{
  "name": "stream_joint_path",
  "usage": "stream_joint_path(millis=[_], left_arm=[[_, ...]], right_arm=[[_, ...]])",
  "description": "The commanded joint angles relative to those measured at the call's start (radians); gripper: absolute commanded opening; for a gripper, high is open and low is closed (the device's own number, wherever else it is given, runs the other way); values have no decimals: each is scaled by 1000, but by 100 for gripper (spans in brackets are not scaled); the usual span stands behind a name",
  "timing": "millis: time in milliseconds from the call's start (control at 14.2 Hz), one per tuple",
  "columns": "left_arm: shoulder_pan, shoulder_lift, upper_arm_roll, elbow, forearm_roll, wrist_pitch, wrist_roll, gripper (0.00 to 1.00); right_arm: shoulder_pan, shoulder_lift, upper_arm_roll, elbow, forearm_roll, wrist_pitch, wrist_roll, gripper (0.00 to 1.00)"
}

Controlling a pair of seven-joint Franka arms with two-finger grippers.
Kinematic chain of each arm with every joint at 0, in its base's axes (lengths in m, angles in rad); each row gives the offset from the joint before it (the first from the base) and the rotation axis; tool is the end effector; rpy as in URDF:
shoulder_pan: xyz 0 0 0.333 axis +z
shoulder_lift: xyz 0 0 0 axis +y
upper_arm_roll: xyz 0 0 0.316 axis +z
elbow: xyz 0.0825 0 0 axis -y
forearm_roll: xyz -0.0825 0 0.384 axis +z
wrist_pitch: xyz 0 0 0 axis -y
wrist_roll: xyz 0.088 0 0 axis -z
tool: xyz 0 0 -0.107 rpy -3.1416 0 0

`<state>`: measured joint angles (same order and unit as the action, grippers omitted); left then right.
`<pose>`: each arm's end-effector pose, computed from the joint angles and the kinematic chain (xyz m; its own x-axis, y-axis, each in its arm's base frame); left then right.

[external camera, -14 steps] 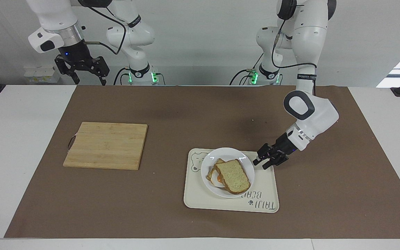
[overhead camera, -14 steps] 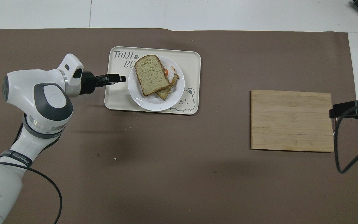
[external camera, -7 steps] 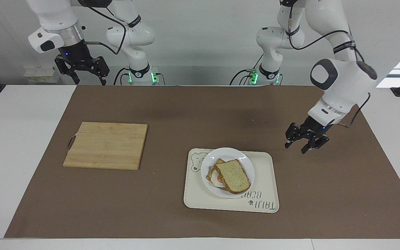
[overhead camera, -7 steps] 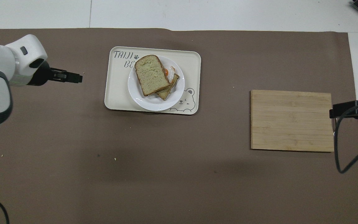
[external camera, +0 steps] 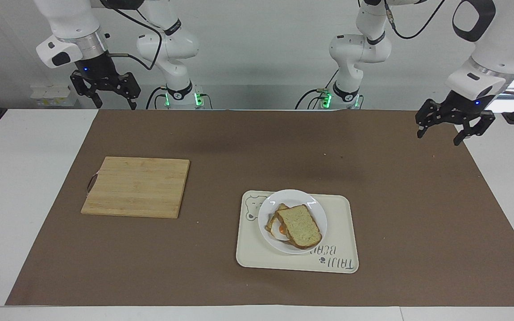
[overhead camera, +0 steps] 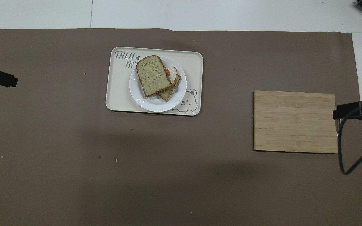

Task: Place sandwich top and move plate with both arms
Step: 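Release the plate and withdraw the left gripper away from the tray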

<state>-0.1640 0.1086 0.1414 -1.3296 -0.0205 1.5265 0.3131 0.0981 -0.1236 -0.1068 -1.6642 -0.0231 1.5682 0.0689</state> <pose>0.5824 -0.0211 0.6725 0.9392 -0.3323 0.0865 -0.3316 -0.9432 -0.0227 0.5153 -0.0107 0.6459 0.9966 -0.0771 0.0275 -0.0774 -0.9970 0.0081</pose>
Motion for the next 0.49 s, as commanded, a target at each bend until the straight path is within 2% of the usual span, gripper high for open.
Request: stream_joint_path(millis=[0, 212, 424], left_arm=[[-6, -93, 38, 7, 28, -118, 11, 100], [-3, -199, 63, -51, 28, -180, 35, 100], [6, -210, 63, -68, 27, -177, 29, 100]], right_arm=[[-8, 2, 1, 12, 5, -13, -24, 100], [-8, 2, 1, 12, 5, -13, -24, 100], [-8, 2, 1, 12, 5, -14, -24, 100]])
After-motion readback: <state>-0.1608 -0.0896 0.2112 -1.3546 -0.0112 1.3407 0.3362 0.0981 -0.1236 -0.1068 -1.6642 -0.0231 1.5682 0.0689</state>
